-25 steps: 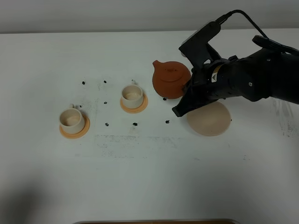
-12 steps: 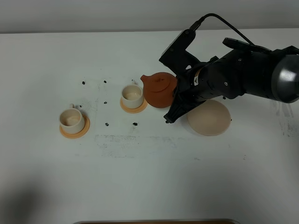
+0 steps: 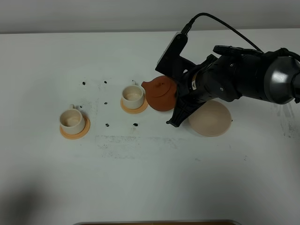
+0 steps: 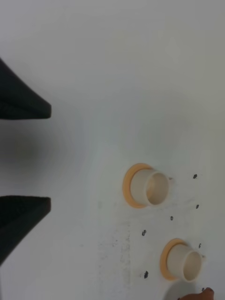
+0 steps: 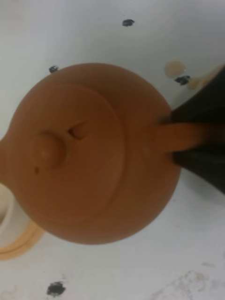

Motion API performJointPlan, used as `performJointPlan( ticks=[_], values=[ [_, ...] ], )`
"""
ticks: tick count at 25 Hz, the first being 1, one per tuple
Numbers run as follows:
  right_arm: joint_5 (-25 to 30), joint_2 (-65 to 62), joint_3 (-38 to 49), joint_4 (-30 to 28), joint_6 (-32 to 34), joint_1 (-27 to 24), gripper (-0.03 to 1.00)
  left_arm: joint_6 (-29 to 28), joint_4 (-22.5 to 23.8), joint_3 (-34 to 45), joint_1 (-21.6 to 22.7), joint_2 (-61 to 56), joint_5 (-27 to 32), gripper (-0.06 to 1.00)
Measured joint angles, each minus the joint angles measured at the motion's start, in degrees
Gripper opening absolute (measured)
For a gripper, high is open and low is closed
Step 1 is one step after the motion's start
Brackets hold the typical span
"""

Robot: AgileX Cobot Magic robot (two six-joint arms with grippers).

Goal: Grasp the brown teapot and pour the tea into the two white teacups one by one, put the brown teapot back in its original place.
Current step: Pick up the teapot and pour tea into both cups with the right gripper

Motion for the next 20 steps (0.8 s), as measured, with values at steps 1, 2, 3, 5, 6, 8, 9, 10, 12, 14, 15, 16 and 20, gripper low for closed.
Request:
performJointPlan(
  ticks=[1, 2, 3, 5, 6, 8, 9, 10, 12, 14, 15, 16, 20],
  values=[
    [0.00, 0.05, -0.28, -0.15, 0.00, 0.06, 0.12, 0.00, 0.00, 0.00, 0.00, 0.00, 0.00, 0.41],
    [0.00, 0.12, -0.47, -0.53, 0.00, 0.11, 0.12, 0.00, 0.00, 0.00, 0.00, 0.00, 0.00, 0.41],
    [-0.15, 0.12, -0.60, -0.78, 0.00, 0.18, 0.12, 0.00, 0.00, 0.00, 0.00, 0.00, 0.00, 0.41],
    [-0.28, 0.18, -1.03, -2.03, 0.00, 0.18, 0.12, 0.00, 0.00, 0.00, 0.00, 0.00, 0.00, 0.41],
    [-0.33, 0.18, -1.12, -2.41, 0.00, 0.18, 0.12, 0.00, 0.00, 0.00, 0.00, 0.00, 0.00, 0.41],
    [-0.47, 0.34, -1.11, -3.26, 0.00, 0.31, 0.12, 0.00, 0.00, 0.00, 0.00, 0.00, 0.00, 0.41],
    [-0.47, 0.49, -1.11, -3.53, 0.00, 0.46, 0.12, 0.00, 0.00, 0.00, 0.00, 0.00, 0.00, 0.41],
    [-0.59, 0.59, -1.11, -3.91, 0.00, 0.76, 0.12, 0.00, 0.00, 0.00, 0.00, 0.00, 0.00, 0.41],
    [-0.93, 1.00, -1.11, -4.80, 0.00, 1.05, 0.12, 0.00, 0.00, 0.00, 0.00, 0.00, 0.00, 0.41],
    [-1.07, 1.36, -1.11, -5.44, 0.00, 1.20, 0.12, 0.00, 0.00, 0.00, 0.00, 0.00, 0.00, 0.41],
    [-1.07, 1.56, -1.11, -5.86, 0.00, 1.20, 0.12, 0.00, 0.00, 0.00, 0.00, 0.00, 0.00, 0.41],
    [-1.11, 1.67, -1.11, -6.36, 0.00, 1.25, 0.12, 0.00, 0.00, 0.00, 0.00, 0.00, 0.00, 0.41],
    [-1.13, 2.10, -1.11, -8.80, 0.00, 1.25, 0.12, 0.00, 0.00, 0.00, 0.00, 0.00, 0.00, 0.41]
  ],
)
